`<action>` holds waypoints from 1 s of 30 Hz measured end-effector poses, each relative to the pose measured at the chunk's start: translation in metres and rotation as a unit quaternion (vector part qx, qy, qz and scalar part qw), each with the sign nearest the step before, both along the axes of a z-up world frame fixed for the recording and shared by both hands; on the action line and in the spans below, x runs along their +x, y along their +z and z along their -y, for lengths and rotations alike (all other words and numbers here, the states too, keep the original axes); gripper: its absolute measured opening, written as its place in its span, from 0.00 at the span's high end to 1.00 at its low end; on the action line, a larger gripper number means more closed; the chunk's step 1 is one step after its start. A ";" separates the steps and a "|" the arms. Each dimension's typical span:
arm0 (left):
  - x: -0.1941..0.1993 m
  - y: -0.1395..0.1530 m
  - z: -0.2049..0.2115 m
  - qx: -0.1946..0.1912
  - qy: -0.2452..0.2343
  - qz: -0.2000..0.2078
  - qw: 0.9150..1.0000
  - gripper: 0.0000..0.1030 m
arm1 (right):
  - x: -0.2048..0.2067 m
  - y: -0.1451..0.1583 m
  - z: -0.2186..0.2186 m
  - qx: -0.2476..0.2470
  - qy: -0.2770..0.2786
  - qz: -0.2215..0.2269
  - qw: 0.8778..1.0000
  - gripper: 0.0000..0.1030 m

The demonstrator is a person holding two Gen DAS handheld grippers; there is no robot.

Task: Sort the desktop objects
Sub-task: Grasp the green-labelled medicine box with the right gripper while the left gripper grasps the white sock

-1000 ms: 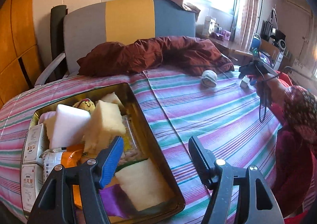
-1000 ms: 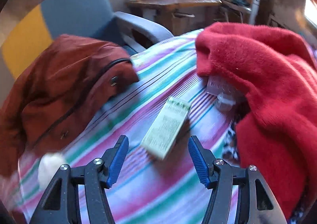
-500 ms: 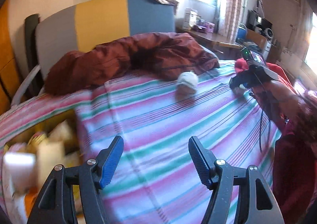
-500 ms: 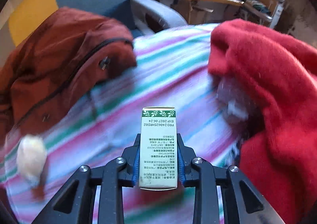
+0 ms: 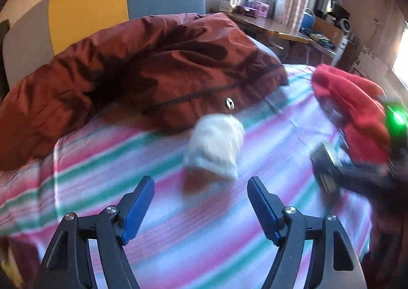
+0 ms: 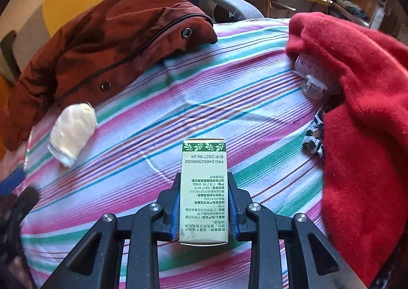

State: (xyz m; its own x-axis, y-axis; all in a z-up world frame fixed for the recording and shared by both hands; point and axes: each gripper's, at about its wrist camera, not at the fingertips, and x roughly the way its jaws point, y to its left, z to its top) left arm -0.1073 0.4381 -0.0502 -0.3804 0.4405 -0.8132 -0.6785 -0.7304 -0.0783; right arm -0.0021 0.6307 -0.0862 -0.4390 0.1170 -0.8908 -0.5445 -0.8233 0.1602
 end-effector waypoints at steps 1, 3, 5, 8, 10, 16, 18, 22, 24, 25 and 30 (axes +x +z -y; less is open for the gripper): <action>-0.007 -0.003 -0.008 -0.003 0.001 0.003 1.000 0.25 | 0.001 0.000 -0.003 -0.008 -0.003 -0.004 1.000 0.70; -0.015 -0.008 -0.022 -0.015 0.001 -0.003 1.000 0.25 | 0.001 -0.001 -0.007 -0.021 -0.009 -0.010 1.000 0.70; -0.018 -0.015 -0.035 -0.032 -0.013 -0.010 0.999 0.25 | 0.000 -0.001 -0.007 -0.019 -0.008 -0.008 1.000 0.70; -0.016 -0.026 -0.049 -0.053 -0.034 -0.021 0.998 0.31 | -0.001 -0.001 -0.008 -0.022 -0.009 -0.009 1.000 0.70; -0.012 -0.033 -0.049 -0.054 -0.036 -0.023 0.998 0.43 | -0.002 -0.001 -0.009 -0.023 -0.008 -0.009 1.000 0.70; 0.006 -0.039 -0.022 -0.017 -0.024 -0.059 0.998 0.49 | -0.004 0.000 -0.008 -0.012 -0.004 -0.007 1.000 0.70; 0.010 -0.038 -0.013 -0.014 -0.016 -0.059 0.998 0.49 | -0.004 0.001 -0.009 -0.015 -0.006 -0.009 1.000 0.70; 0.027 -0.035 0.009 -0.017 -0.002 -0.077 0.997 0.49 | -0.005 0.001 -0.009 -0.011 -0.002 -0.010 1.000 0.70; 0.037 -0.034 0.017 -0.023 0.002 -0.082 0.996 0.50 | -0.009 0.001 -0.003 0.000 0.004 -0.007 1.000 0.70; 0.042 -0.033 0.020 -0.024 0.001 -0.083 0.996 0.50 | -0.009 0.001 -0.002 0.004 0.006 -0.006 1.000 0.70; 0.071 -0.031 0.048 -0.025 -0.008 -0.085 0.996 0.50 | -0.015 0.002 0.006 0.040 0.023 -0.002 0.999 0.70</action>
State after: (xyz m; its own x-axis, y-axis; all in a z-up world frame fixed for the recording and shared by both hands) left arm -0.0363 0.3897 -0.0809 -0.5080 0.4082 -0.7585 -0.6898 -0.7202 0.0744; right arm -0.0168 0.6251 -0.0846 -0.4495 0.1666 -0.8776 -0.5049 -0.8578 0.0958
